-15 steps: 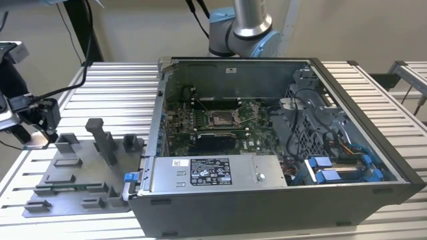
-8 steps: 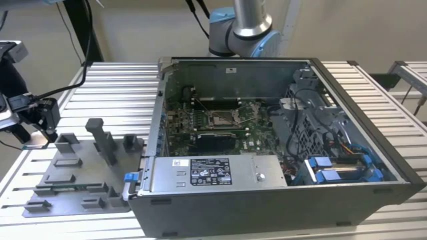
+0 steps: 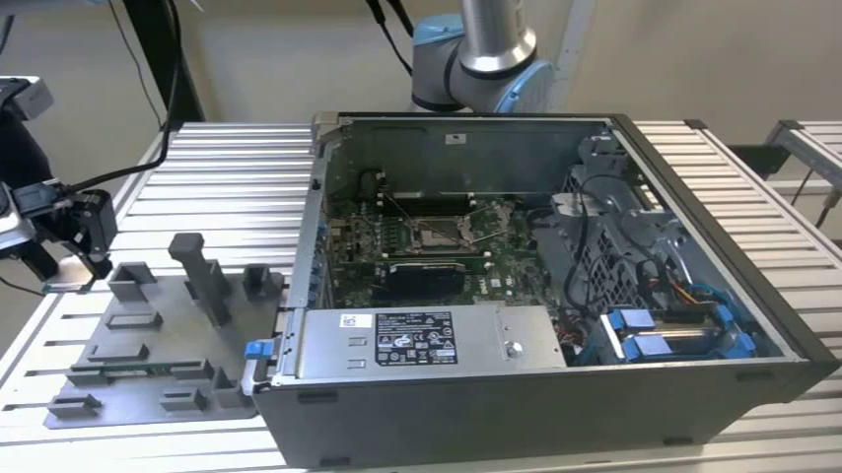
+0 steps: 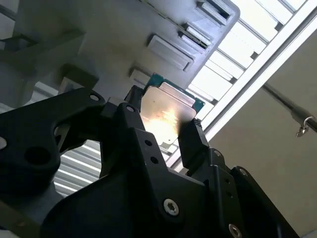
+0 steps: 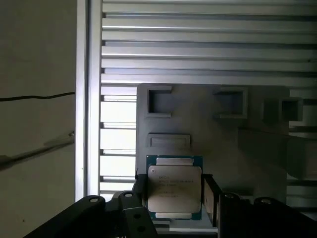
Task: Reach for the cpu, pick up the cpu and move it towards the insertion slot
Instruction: 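Pick up the cpu and move it towards the insertion slot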
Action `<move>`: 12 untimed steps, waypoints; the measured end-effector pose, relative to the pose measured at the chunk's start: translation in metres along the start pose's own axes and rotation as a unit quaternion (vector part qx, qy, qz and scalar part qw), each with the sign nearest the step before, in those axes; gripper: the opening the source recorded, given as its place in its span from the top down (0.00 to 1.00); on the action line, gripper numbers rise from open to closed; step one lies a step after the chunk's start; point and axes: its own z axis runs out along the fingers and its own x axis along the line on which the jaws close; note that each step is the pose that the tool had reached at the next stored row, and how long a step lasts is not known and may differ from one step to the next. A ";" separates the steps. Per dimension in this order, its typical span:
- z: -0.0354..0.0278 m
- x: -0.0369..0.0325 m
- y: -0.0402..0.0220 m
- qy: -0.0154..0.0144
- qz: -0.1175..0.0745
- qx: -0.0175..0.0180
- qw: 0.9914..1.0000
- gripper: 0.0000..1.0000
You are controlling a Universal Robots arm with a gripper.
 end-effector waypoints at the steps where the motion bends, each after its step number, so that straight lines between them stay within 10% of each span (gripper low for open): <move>1: -0.0003 0.0000 0.0000 0.000 0.000 0.000 1.000 1.00; 12: -0.0047 0.0000 0.0002 0.000 0.000 0.000 1.000 1.00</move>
